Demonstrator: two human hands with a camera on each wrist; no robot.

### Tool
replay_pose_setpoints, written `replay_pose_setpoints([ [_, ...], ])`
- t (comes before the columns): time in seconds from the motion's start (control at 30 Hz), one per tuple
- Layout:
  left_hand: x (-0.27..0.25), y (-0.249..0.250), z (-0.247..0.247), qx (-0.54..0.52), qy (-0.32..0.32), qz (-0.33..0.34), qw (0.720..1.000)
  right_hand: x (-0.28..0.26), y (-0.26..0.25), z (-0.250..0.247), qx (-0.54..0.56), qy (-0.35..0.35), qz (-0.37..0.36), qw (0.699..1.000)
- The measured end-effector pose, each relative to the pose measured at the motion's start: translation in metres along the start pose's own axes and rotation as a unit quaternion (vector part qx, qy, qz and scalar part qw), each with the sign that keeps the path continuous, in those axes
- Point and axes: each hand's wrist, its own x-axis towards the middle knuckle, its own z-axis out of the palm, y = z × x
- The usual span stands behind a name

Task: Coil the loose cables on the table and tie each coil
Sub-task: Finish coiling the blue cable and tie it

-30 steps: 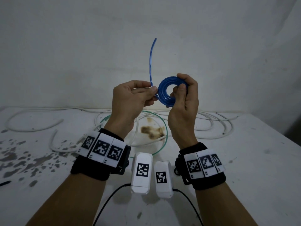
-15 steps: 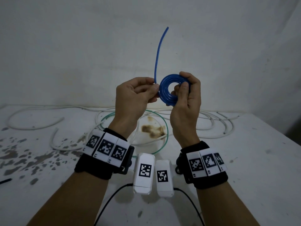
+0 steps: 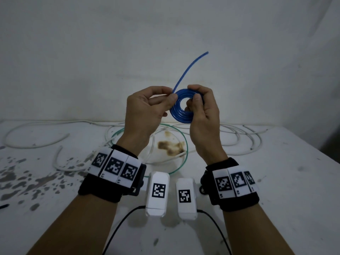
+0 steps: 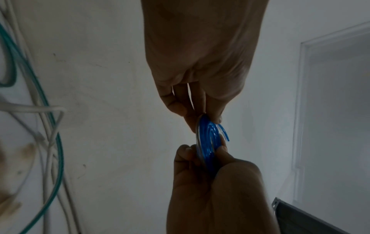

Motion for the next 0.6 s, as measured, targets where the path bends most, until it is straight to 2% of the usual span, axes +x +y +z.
replay_pose_setpoints([
  [0.33,0.000,0.003,-0.002,0.073,-0.011,-0.017,0.997,0.006,0.004,-0.016,-0.038,-0.073,0.016,0.997],
  [0.43,0.001,0.005,-0.008,0.061,-0.043,-0.030,0.997,0.007,0.003,-0.017,-0.033,-0.103,0.013,0.994],
  [0.6,-0.003,0.004,-0.001,0.098,-0.093,-0.008,0.991,0.007,0.000,-0.019,-0.051,-0.122,0.018,0.991],
])
